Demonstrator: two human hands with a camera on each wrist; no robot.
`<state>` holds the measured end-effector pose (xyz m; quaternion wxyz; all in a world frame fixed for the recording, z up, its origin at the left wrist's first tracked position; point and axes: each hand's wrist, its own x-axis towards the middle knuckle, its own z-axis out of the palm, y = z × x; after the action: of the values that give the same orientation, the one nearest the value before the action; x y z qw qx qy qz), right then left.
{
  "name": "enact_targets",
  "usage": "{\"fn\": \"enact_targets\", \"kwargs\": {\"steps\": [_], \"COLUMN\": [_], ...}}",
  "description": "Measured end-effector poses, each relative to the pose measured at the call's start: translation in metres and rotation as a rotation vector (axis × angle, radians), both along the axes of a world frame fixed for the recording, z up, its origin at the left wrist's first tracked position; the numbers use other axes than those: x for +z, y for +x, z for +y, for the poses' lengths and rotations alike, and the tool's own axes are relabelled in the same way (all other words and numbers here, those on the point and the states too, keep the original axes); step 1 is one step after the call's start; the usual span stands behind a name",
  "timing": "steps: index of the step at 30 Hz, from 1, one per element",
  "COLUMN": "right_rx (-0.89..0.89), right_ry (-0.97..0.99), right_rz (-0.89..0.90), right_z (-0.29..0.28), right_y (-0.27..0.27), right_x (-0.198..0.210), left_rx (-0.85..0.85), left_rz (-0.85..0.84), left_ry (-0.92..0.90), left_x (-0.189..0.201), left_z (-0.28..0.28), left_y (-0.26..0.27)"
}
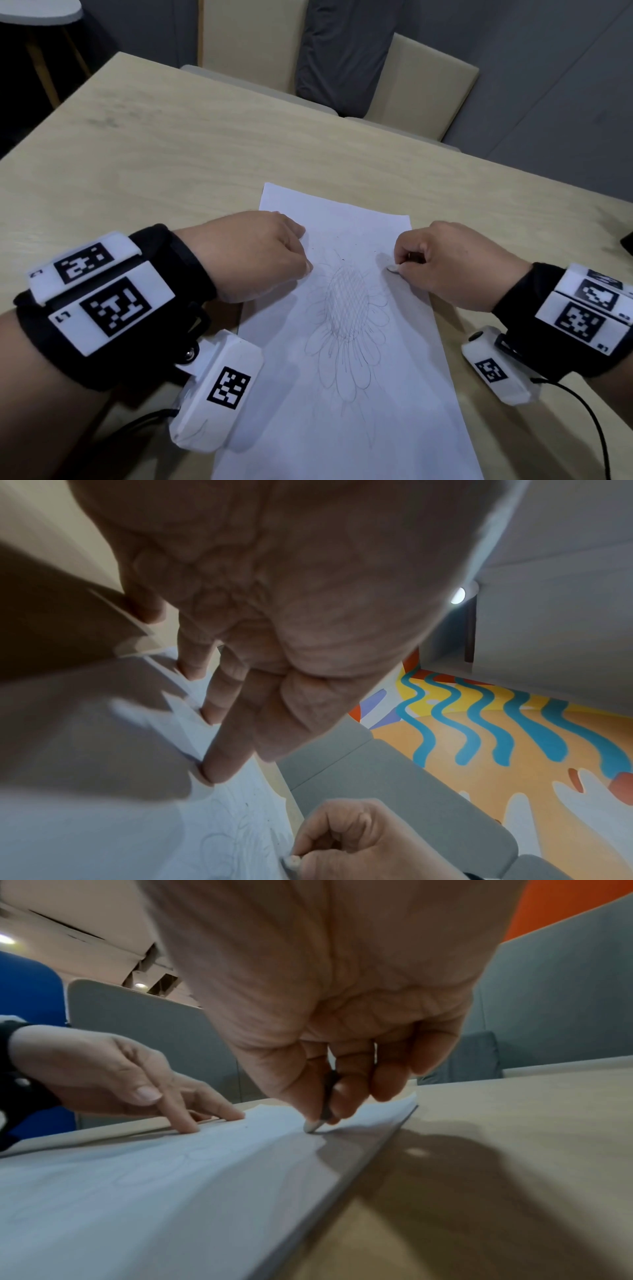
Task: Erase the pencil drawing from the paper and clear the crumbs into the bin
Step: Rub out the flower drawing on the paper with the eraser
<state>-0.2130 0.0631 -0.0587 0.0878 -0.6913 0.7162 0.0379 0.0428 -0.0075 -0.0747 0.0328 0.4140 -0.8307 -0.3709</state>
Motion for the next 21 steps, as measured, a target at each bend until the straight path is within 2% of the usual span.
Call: {"fn": "enact_targets", "kwargs": {"steps": [21], "right_rx": [-0.028], "right_ry": [-0.032], "right_rz": [-0.026], "right_z": [0.0042], "right_y": [0.0004], "right_x": [-0.0042], "left_rx": [0.029], "left_rz": [0.001], "left_ry": [0.014], "left_x": [-0.0021], "left_z": [0.0002], "left_y": [-0.0016]}}
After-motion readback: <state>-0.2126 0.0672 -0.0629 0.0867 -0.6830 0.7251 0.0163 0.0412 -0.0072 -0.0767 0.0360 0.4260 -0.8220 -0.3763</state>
